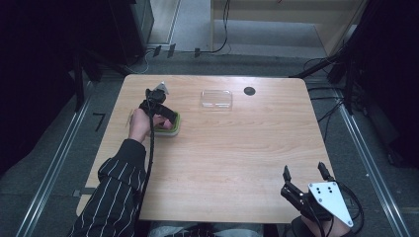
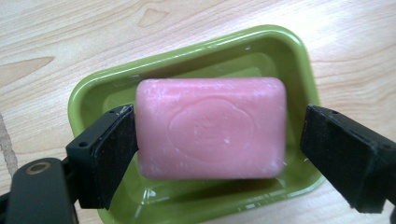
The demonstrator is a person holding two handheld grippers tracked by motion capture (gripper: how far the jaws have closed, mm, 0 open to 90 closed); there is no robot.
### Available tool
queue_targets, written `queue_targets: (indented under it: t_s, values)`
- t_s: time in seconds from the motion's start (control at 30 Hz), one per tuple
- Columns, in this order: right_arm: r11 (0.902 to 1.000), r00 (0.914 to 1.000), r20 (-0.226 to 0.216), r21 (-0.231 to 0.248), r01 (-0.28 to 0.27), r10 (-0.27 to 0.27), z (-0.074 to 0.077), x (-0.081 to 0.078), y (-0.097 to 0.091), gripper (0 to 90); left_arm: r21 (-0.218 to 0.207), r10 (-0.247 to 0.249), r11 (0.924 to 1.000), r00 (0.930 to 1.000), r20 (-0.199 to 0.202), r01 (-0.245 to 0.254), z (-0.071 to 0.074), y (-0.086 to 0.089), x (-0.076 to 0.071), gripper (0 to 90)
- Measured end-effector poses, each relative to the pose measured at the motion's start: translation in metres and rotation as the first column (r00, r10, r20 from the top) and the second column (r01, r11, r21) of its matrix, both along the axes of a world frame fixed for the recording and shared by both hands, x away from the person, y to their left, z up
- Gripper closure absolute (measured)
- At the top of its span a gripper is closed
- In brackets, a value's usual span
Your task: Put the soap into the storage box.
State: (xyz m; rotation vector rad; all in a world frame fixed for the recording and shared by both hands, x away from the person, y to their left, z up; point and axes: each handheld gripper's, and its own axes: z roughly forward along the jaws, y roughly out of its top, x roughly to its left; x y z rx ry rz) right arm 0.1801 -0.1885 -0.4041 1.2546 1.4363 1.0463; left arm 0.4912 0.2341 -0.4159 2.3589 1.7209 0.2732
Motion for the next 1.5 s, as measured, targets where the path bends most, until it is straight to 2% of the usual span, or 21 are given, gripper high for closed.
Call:
queue_targets:
  t_s: [0.27,0.4,0.7,0.83,0.93,1.0,1.27,1.5]
  values:
    - [1.0000,1.0000,0.001,-0.005,-0.001,0.001,0.000,0.000,0.000,12.8,-0.013,-0.022,0.9997,0.9997,0.012,0.022,0.013,0.002,-0.017,8.7]
    - [1.0000,1.0000,0.000,-0.004,0.000,0.000,0.000,0.000,0.001,12.8,0.002,-0.044,0.9990,0.9990,0.002,0.044,0.016,0.000,-0.026,7.8]
    - [1.0000,1.0000,0.002,-0.004,0.000,0.000,0.000,0.000,0.000,12.8,0.018,-0.083,0.9964,0.9965,0.007,0.083,0.020,-0.006,-0.047,6.2]
    - [1.0000,1.0000,0.002,-0.003,0.001,-0.001,0.000,0.000,0.000,12.8,0.018,-0.096,0.9952,0.9954,-0.002,0.096,0.019,-0.006,-0.057,6.0]
    - [1.0000,1.0000,0.001,-0.003,-0.001,0.001,0.000,0.000,0.000,12.8,-0.015,-0.104,0.9945,0.9945,-0.011,0.104,0.018,-0.005,-0.066,6.0]
    - [1.0000,1.0000,0.001,-0.004,-0.002,0.002,0.000,0.000,0.001,12.8,0.005,-0.106,0.9944,0.9944,-0.004,0.106,0.018,-0.005,-0.073,6.0]
    - [1.0000,1.0000,0.002,-0.004,0.000,0.000,0.000,0.000,0.001,12.8,0.022,-0.124,0.9920,0.9922,-0.009,0.125,0.014,-0.004,-0.097,6.0]
    - [1.0000,1.0000,0.002,-0.003,-0.001,0.001,0.000,0.000,0.000,12.8,0.044,-0.142,0.9886,0.9891,-0.037,0.144,0.002,-0.004,-0.117,6.0]
